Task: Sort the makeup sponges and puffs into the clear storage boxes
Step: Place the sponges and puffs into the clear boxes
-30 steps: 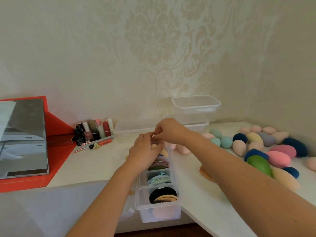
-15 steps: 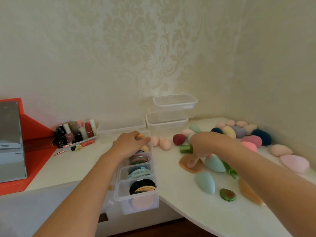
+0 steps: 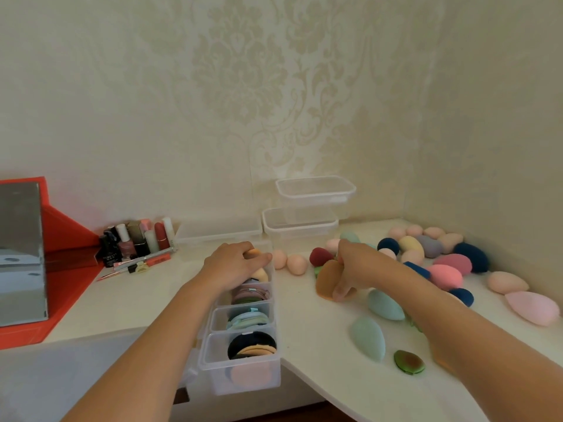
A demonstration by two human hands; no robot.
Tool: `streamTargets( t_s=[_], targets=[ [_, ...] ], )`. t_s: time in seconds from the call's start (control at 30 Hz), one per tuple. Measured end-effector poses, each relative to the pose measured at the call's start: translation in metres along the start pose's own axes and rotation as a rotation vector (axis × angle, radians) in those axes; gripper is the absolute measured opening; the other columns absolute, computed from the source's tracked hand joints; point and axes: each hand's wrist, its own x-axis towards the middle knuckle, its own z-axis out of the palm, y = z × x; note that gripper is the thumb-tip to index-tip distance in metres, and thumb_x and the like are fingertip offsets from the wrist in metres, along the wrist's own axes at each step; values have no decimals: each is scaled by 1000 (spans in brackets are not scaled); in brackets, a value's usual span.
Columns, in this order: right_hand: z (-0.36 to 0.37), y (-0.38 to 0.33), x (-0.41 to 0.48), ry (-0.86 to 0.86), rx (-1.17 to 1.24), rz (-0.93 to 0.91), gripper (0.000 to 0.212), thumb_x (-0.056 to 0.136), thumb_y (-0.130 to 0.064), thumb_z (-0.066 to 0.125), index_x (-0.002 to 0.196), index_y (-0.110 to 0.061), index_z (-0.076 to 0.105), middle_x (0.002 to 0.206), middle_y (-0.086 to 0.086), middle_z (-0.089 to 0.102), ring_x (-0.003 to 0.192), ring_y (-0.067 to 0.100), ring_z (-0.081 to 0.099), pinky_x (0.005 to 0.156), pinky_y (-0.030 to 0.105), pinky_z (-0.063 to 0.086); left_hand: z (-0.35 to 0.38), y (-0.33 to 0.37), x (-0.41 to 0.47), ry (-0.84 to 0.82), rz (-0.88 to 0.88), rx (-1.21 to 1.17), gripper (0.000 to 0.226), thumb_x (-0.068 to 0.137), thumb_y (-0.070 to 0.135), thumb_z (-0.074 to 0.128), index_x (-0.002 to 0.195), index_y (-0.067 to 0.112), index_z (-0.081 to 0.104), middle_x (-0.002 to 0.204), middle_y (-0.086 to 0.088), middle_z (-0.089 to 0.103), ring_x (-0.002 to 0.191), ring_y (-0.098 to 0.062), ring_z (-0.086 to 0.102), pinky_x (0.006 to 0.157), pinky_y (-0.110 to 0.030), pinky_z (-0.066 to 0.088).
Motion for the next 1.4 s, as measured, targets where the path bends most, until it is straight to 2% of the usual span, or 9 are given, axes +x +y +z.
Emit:
streamTargets(
  t_s=[0.1,0.27,0.4,0.63,0.8,0.93,1.03,1.27,1.4],
  targets=[
    [-10,0,0,82,53,-41,53,78,-25,75,118,-10,43,106,5,54,92,21,52,69,27,41,1,0,-1,3,7,-13,38,81,65,47,72,29,51,78,8,56,78,-17,54,68,-32,39],
    [-22,-20,8,338,334,-218,43,82,-21,71,116,-17,44,106,4,58,91,20,56,70,28,43,3,4,-2,12,31,-34,37,82,61,50,70,26,52,78,4,55,78,-17,52,70,-33,40],
    [-20,-55,23,466,316,-391,33,88,-20,62,119,-14,56,110,5,63,97,21,57,77,28,42,2,5,-4,27,56,-51,30,82,57,51,68,31,51,85,2,47,88,-17,47,79,-35,41],
    [-2,-91,55,325,252,-416,9,83,-16,66,78,-18,58,71,-1,52,75,19,49,51,20,31,0,7,-9,101,89,-155,22,77,48,62,75,26,60,81,4,55,78,-14,54,59,-25,36],
    [-6,-102,63,226,152,-425,17,76,-6,65,90,-7,75,85,14,72,77,22,64,71,31,52,-1,9,-11,158,117,-233,26,69,42,71,73,29,49,72,8,59,70,-11,54,55,-20,34],
    [-10,-114,68,168,-31,-456,14,76,-2,64,82,-8,75,59,4,63,61,16,56,53,21,42,0,7,-11,216,108,-153,28,70,45,71,82,24,56,82,8,42,93,-17,39,71,-25,35],
    [-7,-121,72,175,-215,-443,27,77,1,57,52,-10,56,46,0,45,46,13,41,43,20,31,0,7,-11,227,77,-125,31,70,50,70,82,24,59,88,7,35,97,-16,34,87,-31,38],
    [-12,-133,77,20,-452,-420,29,88,-3,49,59,-10,48,65,4,55,55,15,45,52,22,36,0,7,-10,203,82,-103,35,71,53,66,94,26,61,98,8,43,95,-11,32,86,-30,34],
    [-6,-126,85,26,-459,-412,31,91,-5,46,60,-10,45,62,3,44,53,14,36,49,22,30,0,7,-9,200,84,-158,30,69,47,69,76,23,54,85,9,49,89,-16,47,80,-32,39]
  ],
)
